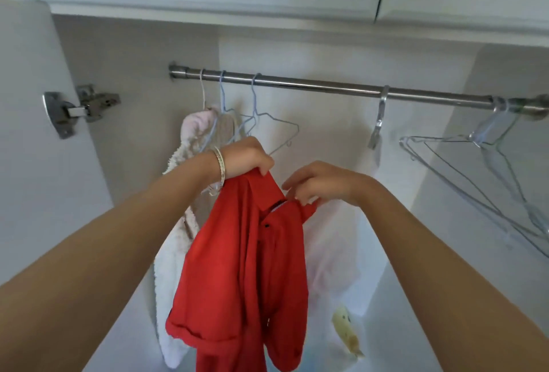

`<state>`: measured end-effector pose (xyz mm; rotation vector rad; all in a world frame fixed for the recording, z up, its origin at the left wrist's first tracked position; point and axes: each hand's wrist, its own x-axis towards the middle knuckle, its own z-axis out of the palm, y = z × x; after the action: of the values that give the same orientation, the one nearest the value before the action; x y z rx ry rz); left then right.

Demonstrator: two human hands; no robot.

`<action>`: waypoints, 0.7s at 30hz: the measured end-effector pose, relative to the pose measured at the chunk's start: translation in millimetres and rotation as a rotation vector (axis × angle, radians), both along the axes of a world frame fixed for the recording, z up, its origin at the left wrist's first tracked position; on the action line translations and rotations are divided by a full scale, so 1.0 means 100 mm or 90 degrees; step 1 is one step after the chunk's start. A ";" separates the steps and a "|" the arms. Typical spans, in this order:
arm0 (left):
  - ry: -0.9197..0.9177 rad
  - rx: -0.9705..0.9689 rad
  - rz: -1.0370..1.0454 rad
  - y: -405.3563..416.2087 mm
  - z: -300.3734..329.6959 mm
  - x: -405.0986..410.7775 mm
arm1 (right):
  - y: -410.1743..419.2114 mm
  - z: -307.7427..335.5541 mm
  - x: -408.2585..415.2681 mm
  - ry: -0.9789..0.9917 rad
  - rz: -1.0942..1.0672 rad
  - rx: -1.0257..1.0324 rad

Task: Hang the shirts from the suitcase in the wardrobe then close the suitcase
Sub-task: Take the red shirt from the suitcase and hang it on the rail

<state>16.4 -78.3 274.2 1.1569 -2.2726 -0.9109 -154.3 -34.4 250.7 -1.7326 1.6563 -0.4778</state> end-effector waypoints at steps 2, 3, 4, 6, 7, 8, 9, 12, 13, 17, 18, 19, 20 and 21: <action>-0.008 -0.005 0.061 -0.04 -0.05 0.15 | -0.19 0.01 0.13 -0.048 -0.022 -0.045; -0.015 0.000 0.072 -0.08 -0.09 0.20 | -0.26 0.02 0.19 -0.081 -0.048 -0.078; -0.023 0.003 0.083 -0.10 -0.12 0.25 | -0.34 0.03 0.26 -0.125 -0.074 -0.108; -0.047 -0.003 0.106 -0.19 -0.20 0.37 | -0.56 0.04 0.40 -0.242 -0.130 -0.135; -0.064 -0.007 0.110 -0.22 -0.24 0.41 | -0.64 0.04 0.45 -0.297 -0.159 -0.144; -0.075 -0.010 0.117 -0.26 -0.27 0.47 | -0.74 0.04 0.51 -0.341 -0.181 -0.151; -0.080 -0.010 0.125 -0.30 -0.31 0.52 | -0.85 0.04 0.55 -0.369 -0.200 -0.155; -0.072 -0.001 0.160 -0.40 -0.40 0.68 | -1.14 0.02 0.69 -0.414 -0.249 -0.167; -0.070 0.005 0.168 -0.44 -0.44 0.73 | -1.25 0.00 0.73 -0.413 -0.261 -0.175; -0.086 0.028 0.163 -0.62 -0.56 0.88 | -1.62 -0.06 0.83 -0.375 -0.304 -0.225; -0.082 0.033 0.158 -0.67 -0.59 0.91 | -1.68 -0.05 0.85 -0.374 -0.308 -0.228; -0.078 0.037 0.153 -0.72 -0.62 0.93 | -1.73 -0.04 0.86 -0.372 -0.316 -0.226; -0.071 0.040 0.148 -0.74 -0.65 0.94 | -1.76 -0.03 0.86 -0.376 -0.321 -0.214; -0.065 0.042 0.144 -0.80 -0.68 0.96 | -1.84 -0.03 0.86 -0.384 -0.330 -0.199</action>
<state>112.7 -158.7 206.7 1.4846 -2.1470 -0.8612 -68.1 -218.4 247.4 -1.1506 1.6049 -1.4101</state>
